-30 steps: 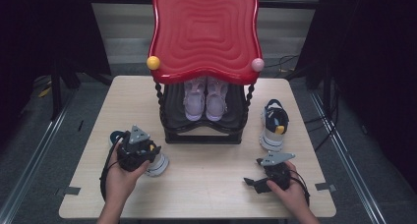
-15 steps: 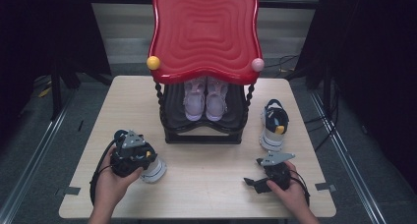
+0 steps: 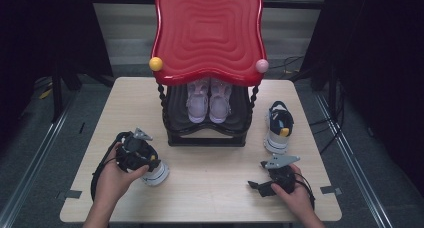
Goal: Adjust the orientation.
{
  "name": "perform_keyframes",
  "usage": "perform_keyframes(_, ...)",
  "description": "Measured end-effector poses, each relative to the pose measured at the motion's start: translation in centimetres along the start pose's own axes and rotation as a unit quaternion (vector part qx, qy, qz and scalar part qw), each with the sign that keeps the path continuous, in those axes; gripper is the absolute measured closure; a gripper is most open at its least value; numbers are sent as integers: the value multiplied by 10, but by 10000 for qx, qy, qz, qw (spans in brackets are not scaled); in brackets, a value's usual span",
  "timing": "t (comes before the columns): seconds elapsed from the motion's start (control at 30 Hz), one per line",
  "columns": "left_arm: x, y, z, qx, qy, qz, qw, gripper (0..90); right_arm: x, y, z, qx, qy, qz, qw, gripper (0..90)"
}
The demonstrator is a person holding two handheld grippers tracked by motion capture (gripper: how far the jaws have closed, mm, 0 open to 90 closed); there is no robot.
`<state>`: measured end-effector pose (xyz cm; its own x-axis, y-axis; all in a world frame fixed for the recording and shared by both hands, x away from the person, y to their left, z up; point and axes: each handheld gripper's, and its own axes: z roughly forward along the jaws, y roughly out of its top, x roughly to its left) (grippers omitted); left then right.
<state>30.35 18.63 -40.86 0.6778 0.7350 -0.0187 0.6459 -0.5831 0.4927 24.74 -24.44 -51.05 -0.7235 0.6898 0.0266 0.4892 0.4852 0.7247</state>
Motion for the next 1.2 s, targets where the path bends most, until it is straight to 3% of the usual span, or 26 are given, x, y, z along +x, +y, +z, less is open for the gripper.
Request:
perform_keyframes(0.13, 3, 6, 4, 371, -142, 37, 9992, 419, 0, 0, 0, 0, 0, 0, 10000, 131)
perform_keyframes(0.47, 6, 17, 10, 805, -335, -36, 9962, 436, 0, 0, 0, 0, 2, 1, 10000, 131)
perform_keyframes(0.57, 7, 20, 12, 949, -379, 95, 9947, 454, 0, 0, 0, -1, 3, 2, 10000, 131)
perform_keyframes(0.67, 7, 22, 14, 1034, -389, 65, 9939, 456, 0, 0, 0, 0, 4, 1, 10000, 131)
perform_keyframes(0.9, 7, 28, 19, 1381, -447, 157, 9893, 473, 0, 0, 0, 0, 4, 1, 10000, 131)
perform_keyframes(1.0, 7, 29, 24, 1583, -529, 166, 9858, 474, 0, 0, 0, -1, 4, 1, 10000, 131)
perform_keyframes(1.2, 6, 29, 29, 1792, -645, 236, 9814, 506, 0, 0, 0, 0, 4, 1, 10000, 131)
